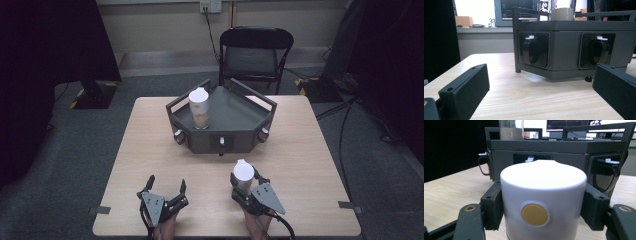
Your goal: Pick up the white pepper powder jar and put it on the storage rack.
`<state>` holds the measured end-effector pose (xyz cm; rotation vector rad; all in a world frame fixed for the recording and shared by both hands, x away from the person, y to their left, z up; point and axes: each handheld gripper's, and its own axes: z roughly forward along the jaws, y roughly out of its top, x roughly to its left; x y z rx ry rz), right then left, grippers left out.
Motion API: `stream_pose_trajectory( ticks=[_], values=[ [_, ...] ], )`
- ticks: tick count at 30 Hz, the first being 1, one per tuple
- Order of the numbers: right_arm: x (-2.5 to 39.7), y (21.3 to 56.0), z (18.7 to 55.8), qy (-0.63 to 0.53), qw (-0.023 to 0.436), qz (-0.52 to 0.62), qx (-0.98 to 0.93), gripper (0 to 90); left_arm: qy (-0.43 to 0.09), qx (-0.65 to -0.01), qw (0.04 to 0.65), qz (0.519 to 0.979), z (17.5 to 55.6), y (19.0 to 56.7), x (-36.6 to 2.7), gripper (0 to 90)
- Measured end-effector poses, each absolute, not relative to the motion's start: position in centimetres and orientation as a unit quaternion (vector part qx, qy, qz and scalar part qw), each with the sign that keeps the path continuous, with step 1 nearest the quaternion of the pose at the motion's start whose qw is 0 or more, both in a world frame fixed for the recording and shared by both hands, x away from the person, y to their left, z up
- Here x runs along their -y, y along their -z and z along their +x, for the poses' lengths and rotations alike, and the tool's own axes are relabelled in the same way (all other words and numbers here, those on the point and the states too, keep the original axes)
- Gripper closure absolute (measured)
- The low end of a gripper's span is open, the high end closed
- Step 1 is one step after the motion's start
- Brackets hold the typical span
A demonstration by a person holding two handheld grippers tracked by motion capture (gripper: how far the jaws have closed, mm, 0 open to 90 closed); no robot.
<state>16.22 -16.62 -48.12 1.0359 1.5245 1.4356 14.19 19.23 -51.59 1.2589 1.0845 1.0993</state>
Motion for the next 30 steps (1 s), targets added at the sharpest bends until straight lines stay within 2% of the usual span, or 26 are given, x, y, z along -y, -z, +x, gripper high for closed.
stream_pose_trajectory(
  ticks=[11,14,30],
  values=[
    [17.1,47.2,16.4,-0.568,0.384,0.401,-0.607,30.2,-0.463,-0.457,0.543,0.53,14.2,51.6,-19.2,0.0],
    [17.7,46.7,16.7,-0.579,0.362,0.406,-0.607,30.2,-0.463,-0.457,0.543,0.53,14.2,51.6,-19.2,0.0],
    [18.3,44.6,17.4,-0.569,0.359,0.392,-0.627,30.3,-0.464,-0.458,0.543,0.53,14.2,51.6,-19.2,0.0]
  ],
)
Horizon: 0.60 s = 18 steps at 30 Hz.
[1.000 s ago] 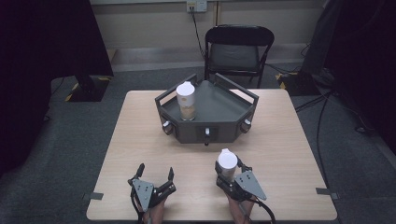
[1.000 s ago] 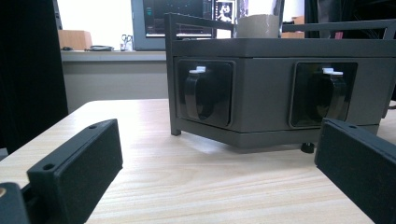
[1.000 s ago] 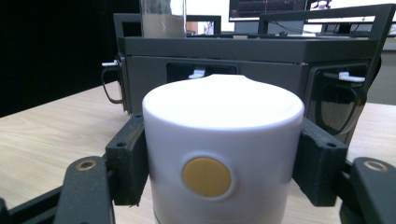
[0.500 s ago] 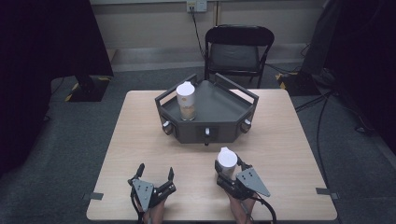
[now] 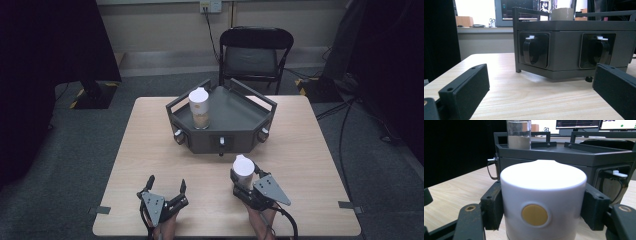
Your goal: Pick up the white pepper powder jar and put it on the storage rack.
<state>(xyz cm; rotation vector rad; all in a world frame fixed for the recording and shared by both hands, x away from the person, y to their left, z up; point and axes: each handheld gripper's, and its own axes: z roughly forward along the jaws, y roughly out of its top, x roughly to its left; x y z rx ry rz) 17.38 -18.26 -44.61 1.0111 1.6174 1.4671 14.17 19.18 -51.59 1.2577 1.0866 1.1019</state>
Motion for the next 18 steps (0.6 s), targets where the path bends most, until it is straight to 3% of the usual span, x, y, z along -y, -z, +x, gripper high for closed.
stream_pose_trajectory(
  ticks=[18],
  values=[
    [18.7,41.5,18.4,-0.569,0.351,0.368,-0.646,30.3,-0.464,-0.458,0.543,0.529,14.2,51.6,-19.2,0.0]
  ],
)
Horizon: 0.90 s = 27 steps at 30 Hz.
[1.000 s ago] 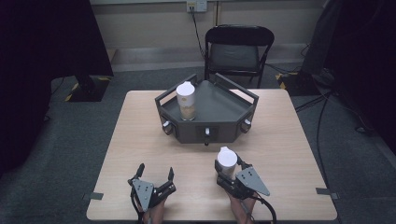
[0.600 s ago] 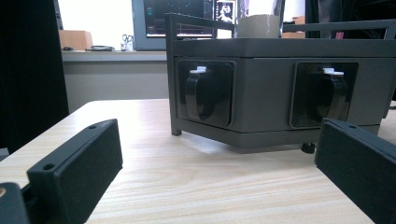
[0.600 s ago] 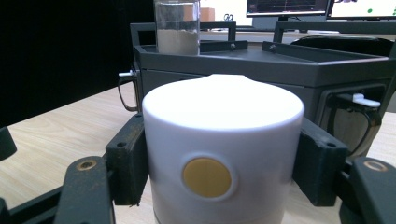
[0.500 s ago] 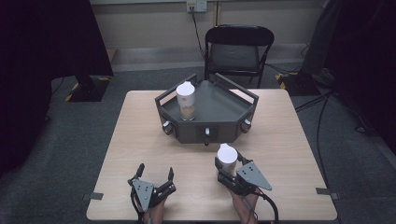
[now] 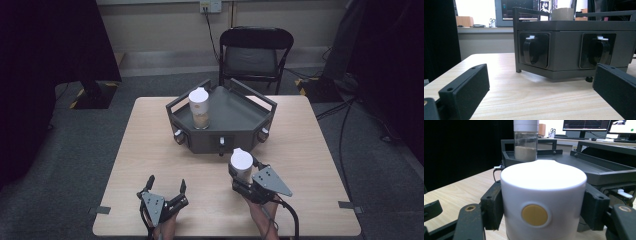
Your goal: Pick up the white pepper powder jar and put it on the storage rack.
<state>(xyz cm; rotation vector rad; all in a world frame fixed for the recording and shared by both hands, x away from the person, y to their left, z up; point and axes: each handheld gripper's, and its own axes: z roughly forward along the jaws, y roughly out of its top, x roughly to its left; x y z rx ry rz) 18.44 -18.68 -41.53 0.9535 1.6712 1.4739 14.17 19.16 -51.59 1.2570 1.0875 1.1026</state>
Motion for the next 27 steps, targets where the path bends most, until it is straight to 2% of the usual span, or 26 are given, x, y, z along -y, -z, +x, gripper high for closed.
stream_pose_trajectory(
  ticks=[11,27],
  values=[
    [18.9,39.5,19.8,-0.578,0.336,0.365,-0.647,30.3,-0.464,-0.458,0.543,0.53,14.2,51.6,-19.2,0.0],
    [18.9,36.7,21.3,-0.58,0.349,0.35,-0.648,30.3,-0.464,-0.458,0.543,0.53,14.2,51.6,-19.2,0.0]
  ],
)
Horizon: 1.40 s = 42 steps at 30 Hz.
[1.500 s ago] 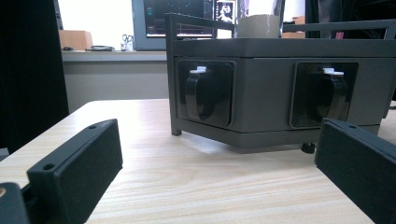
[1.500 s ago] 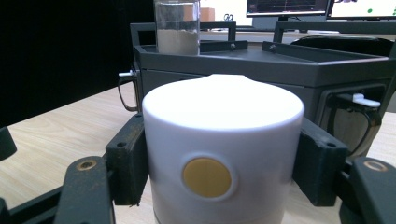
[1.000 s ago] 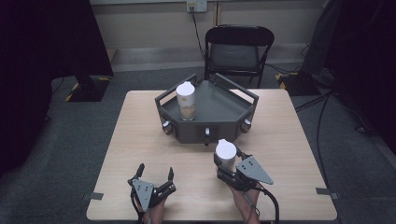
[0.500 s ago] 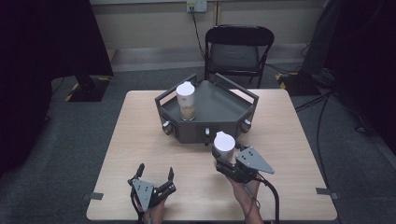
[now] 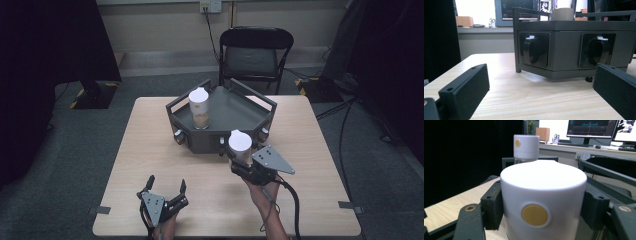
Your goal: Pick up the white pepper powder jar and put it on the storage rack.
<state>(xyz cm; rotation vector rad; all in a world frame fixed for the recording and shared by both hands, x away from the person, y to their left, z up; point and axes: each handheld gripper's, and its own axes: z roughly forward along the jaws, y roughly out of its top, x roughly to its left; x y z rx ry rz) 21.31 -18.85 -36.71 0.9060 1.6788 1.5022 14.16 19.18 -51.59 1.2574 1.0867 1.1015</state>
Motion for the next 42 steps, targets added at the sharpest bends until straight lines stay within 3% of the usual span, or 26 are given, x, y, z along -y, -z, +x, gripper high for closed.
stream_pose_trajectory(
  ticks=[42],
  values=[
    [16.6,32.4,27.0,-0.577,0.382,0.375,-0.616,30.3,-0.463,-0.457,0.544,0.53,14.2,51.6,-19.2,0.0]
  ],
)
